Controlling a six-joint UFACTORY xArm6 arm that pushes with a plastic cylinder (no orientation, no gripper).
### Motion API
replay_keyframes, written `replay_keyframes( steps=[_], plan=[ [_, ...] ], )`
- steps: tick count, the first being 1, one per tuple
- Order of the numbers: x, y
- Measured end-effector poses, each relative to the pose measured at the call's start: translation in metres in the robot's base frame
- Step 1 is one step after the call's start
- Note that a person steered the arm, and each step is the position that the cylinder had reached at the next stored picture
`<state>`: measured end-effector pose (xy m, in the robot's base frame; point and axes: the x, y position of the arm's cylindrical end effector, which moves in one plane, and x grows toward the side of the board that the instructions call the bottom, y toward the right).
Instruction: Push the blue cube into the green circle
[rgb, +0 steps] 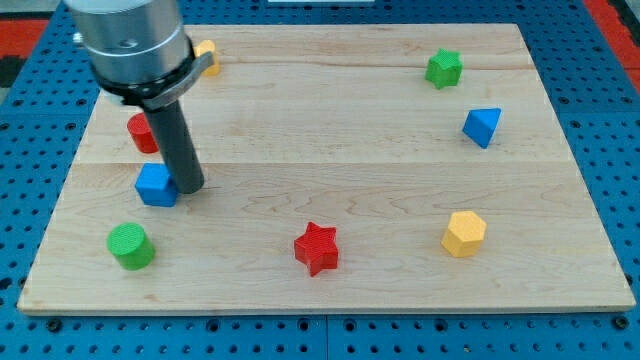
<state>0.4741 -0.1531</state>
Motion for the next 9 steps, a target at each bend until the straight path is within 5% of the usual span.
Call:
replay_keyframes(
  steps=[3, 6, 9],
  plan=[
    [-0.045, -0.048],
    [0.014, -0.065],
    [0.01, -0.065]
  ],
)
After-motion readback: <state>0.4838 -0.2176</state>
